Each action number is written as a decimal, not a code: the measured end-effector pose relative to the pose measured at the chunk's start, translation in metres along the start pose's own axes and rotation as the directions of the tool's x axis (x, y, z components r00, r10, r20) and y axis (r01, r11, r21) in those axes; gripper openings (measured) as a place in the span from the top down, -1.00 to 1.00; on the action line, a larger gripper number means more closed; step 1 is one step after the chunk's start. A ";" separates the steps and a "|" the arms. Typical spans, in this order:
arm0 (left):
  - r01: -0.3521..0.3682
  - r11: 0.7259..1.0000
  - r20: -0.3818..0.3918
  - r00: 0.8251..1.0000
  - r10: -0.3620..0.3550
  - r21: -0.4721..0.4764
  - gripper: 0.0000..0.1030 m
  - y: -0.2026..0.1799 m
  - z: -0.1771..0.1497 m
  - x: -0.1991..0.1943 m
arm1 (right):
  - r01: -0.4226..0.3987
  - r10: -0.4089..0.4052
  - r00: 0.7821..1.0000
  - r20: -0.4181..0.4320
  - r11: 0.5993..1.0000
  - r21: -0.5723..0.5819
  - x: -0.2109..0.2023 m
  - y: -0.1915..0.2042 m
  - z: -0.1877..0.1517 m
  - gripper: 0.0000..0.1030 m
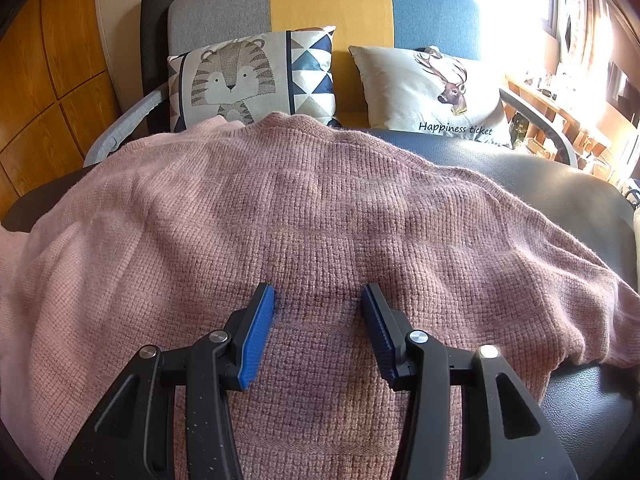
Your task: Fold clothes
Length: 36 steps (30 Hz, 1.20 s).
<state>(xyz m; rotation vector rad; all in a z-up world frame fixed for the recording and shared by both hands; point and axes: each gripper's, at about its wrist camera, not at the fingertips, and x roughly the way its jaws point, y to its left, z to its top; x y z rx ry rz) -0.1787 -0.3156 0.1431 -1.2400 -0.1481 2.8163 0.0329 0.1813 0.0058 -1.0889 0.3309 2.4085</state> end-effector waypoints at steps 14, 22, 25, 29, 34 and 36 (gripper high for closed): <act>-0.107 0.993 -0.162 0.982 0.098 -0.045 0.71 0.009 -0.011 0.032 | 0.004 -0.004 1.000 0.001 1.000 -0.002 -0.001 0.002 0.000 0.05; -0.094 0.994 -0.164 0.983 0.084 -0.049 0.66 0.004 -0.021 0.025 | 0.003 -0.003 1.000 0.001 1.000 0.000 -0.001 0.003 0.000 0.05; -0.035 0.995 -0.144 0.989 0.021 -0.096 0.66 -0.001 -0.026 0.013 | 0.001 -0.001 1.000 0.001 1.000 0.001 -0.001 0.003 0.000 0.05; 0.105 0.994 -0.162 0.981 -0.105 -0.006 0.66 -0.050 -0.056 0.000 | -0.009 0.010 1.000 -0.005 1.000 0.008 0.000 0.001 0.001 0.04; 0.241 0.959 -0.237 0.950 -0.202 0.149 0.66 -0.120 -0.116 -0.012 | -0.148 0.153 0.986 -0.060 0.986 0.082 -0.017 -0.015 0.010 0.03; 0.261 0.948 -0.264 0.942 -0.208 0.182 0.66 -0.130 -0.136 -0.016 | -0.217 0.225 0.973 -0.058 0.969 0.119 -0.038 -0.027 0.009 0.03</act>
